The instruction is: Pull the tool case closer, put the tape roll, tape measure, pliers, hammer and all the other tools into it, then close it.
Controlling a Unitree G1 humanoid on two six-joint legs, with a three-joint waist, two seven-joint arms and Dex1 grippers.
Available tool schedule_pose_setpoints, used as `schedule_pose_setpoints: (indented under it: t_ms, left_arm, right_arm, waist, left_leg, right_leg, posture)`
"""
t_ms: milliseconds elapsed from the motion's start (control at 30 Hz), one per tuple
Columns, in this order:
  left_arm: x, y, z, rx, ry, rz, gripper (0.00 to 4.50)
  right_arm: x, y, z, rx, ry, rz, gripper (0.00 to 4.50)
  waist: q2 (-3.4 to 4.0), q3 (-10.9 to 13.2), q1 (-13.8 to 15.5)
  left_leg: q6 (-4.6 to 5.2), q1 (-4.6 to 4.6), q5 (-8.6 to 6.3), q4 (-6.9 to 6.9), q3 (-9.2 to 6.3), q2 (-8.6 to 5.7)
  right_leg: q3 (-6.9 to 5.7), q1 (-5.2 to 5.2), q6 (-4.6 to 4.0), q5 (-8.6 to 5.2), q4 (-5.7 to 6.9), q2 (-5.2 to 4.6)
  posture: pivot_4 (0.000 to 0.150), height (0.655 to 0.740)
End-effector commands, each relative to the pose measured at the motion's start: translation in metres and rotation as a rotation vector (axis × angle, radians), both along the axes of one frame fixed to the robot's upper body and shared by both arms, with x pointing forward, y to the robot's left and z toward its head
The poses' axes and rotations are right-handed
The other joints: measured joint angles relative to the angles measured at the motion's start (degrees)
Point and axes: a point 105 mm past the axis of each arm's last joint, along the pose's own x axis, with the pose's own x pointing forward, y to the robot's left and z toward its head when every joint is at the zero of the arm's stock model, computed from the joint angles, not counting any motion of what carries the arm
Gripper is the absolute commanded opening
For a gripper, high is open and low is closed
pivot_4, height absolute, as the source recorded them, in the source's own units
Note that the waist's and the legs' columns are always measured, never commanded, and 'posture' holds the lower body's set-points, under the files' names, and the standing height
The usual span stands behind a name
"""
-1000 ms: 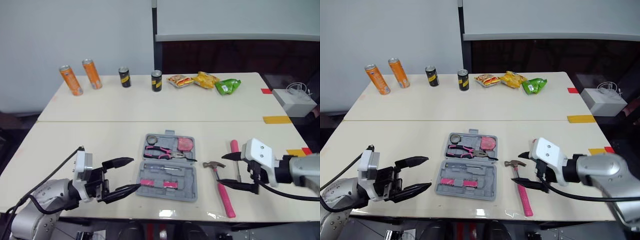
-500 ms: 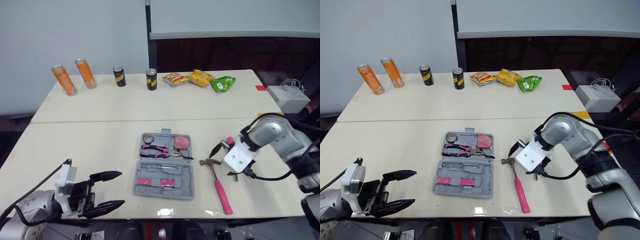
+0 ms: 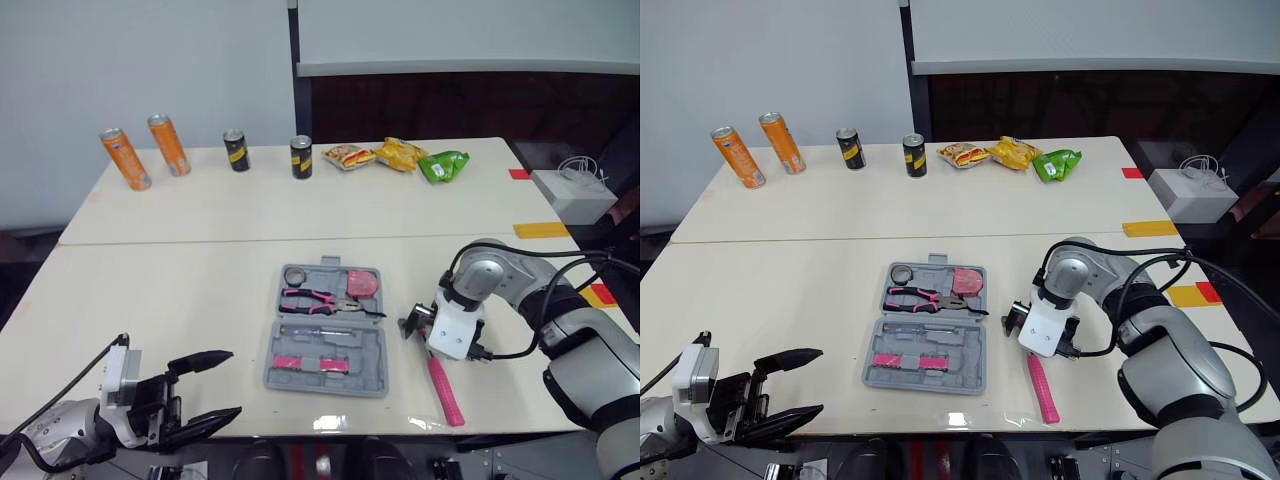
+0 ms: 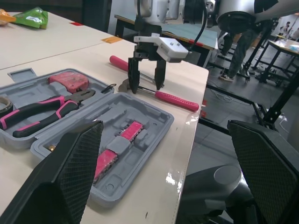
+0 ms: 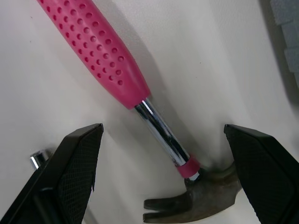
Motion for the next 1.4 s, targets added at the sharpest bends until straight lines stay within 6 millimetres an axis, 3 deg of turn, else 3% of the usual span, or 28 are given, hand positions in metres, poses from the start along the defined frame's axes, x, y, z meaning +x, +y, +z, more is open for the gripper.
schedule_pose_setpoints:
  t_ms: [33,433,733,1000,1200,1400]
  left_arm:
    - [-0.003,-0.001,0.006,0.012,-0.041,0.005,4.50]
    - [-0.008,0.000,0.002,0.013,-0.033,0.030,4.50]
    - [-0.004,-0.003,0.001,0.007,-0.037,0.028,4.50]
    - [-0.001,-0.004,0.004,0.000,-0.046,0.024,4.50]
    - [0.004,-0.005,0.009,-0.024,-0.052,0.042,4.50]
    - [0.007,-0.005,0.012,-0.028,-0.057,0.052,4.50]
  right_arm:
    - [0.006,0.001,0.002,-0.018,-0.025,0.019,3.78]
    - [0.001,-0.001,-0.004,-0.031,-0.007,0.100,0.01]
    - [-0.001,-0.010,0.003,0.023,-0.005,0.060,0.01]
    - [-0.006,-0.014,0.030,0.166,-0.002,-0.041,0.01]
    - [-0.022,-0.005,0.061,0.372,0.119,-0.361,0.01]
    - [-0.035,0.010,0.077,0.580,0.187,-0.873,0.01]
  waist:
    - [0.00,0.00,0.09]
    - [-0.26,-0.16,0.13]
    - [-0.26,-0.16,0.26]
    - [-0.22,-0.13,0.14]
    - [-0.22,-0.13,0.41]
    - [-0.21,-0.13,0.57]
  left_leg:
    - [0.00,0.00,0.00,0.00,0.00,0.00]
    - [0.00,0.03,-0.01,0.05,0.03,0.02]
    - [0.03,0.01,-0.03,0.07,0.03,0.02]
    - [0.05,0.02,-0.04,0.10,0.05,0.03]
    - [0.07,0.08,-0.05,0.07,0.03,0.07]
    - [0.02,0.34,-0.07,-0.09,0.11,0.22]
  right_leg:
    - [0.00,0.00,0.00,0.00,0.00,0.00]
    - [0.03,0.01,-0.04,0.00,0.06,0.02]
    - [0.03,0.00,-0.05,-0.01,0.08,0.01]
    - [0.07,-0.03,-0.07,-0.02,0.17,0.04]
    - [0.07,0.01,-0.07,-0.02,0.14,0.10]
    - [0.22,0.09,-0.07,-0.02,0.06,0.34]
  posture:
    - [0.150,0.7400]
    - [0.150,0.7400]
    - [0.150,0.7400]
    - [0.150,0.7400]
    - [0.150,0.7400]
    - [0.150,0.7400]
